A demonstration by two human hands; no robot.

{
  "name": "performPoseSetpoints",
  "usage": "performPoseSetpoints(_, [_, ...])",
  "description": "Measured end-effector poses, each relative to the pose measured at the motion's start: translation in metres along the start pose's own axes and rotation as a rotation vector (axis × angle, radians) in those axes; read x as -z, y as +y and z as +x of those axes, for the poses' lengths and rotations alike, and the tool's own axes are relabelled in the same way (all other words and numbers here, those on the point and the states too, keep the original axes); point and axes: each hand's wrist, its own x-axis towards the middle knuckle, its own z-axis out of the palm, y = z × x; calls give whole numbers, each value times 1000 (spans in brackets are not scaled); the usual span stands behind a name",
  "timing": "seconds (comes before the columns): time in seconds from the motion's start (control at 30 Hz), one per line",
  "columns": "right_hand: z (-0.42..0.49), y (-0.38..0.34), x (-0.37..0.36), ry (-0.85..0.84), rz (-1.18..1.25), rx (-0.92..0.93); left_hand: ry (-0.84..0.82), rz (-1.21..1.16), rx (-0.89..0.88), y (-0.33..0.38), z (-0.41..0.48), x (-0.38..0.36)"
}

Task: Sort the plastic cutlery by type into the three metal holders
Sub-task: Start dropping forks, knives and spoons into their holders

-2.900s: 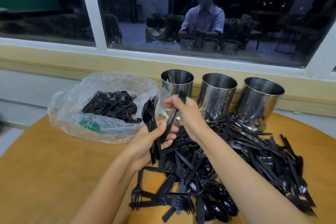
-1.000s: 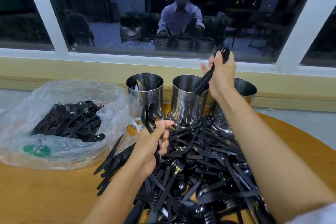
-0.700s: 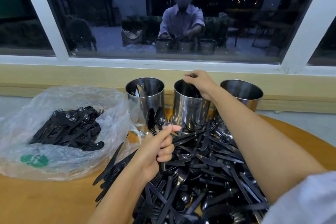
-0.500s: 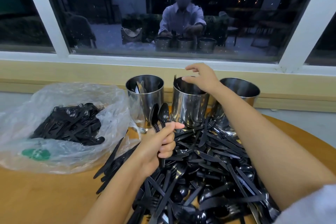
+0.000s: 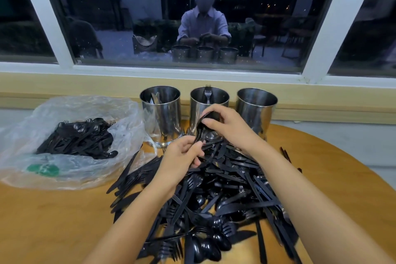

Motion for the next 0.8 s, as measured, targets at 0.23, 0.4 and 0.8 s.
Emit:
performPoseSetpoints(0.23, [2,13,37,225,-133,-60,-154,264,-87,-4,10,-31])
performPoseSetpoints(0.4, [39,28,129,798,-336,87,-16,393,-97,-23,36,-26])
performPoseSetpoints(0.8, [61,118,127,382,-821,-176,-95,589,-155,-51,104,-66])
